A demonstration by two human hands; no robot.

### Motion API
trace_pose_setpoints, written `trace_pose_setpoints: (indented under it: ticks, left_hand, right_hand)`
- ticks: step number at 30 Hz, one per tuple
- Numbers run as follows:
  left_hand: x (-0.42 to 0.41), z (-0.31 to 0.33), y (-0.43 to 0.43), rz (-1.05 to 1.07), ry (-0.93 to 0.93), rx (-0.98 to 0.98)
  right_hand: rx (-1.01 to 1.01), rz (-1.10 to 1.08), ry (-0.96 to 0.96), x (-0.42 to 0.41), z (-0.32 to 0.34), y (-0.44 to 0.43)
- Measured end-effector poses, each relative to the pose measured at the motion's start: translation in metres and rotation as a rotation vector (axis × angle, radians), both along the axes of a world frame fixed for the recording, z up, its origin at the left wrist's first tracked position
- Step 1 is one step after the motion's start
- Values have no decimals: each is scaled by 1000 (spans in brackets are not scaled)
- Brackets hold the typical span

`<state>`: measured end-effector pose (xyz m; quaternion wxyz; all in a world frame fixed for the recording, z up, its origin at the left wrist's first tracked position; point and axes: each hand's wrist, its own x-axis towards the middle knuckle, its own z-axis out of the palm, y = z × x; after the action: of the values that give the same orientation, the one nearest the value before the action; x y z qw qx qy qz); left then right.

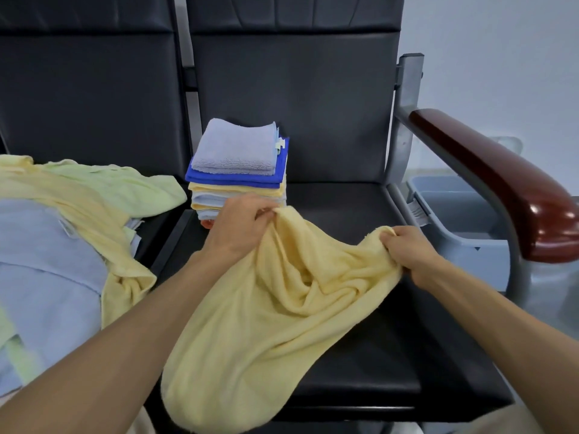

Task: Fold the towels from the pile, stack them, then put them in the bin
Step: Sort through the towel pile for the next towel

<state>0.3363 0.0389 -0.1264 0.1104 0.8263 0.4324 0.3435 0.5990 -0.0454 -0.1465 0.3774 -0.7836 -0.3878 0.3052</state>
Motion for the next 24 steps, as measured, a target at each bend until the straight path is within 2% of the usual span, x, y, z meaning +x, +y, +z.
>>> trace_pose_setpoints:
  ticks: [2,4,8,11,14,16,19,22,24]
  left_hand:
    - [2,-10,1,-109,-42,-116]
    - [-5,-19,3,-155,38,-250]
    - [-32,-31,0,0,174,-423]
    - [-35,-39,-17,-47,354,-589]
    - [-22,-41,-29,-47,322,-660]
    - [-15,-42,-33,-33,252,-629]
    - [-15,-42,-35,-46,276,-479]
    - [-32,-29,-36,-49,503,-230]
    - [-52,-19,-38,3,679,-200]
  right_hand:
    - [-36,-7,5,2,-1,-1]
    - [-92,39,6,0,-1,-4]
    - [-165,178,-5,-5,1,-10]
    - [-196,240,-5,-7,0,-9]
    - [-238,282,-132,-13,-2,-7]
    - [-260,304,-292,-18,-2,-4]
    - [-243,314,-415,-22,-3,1]
    - [-203,295,-473,-24,-2,3]
    - [-179,292,-512,-27,0,2]
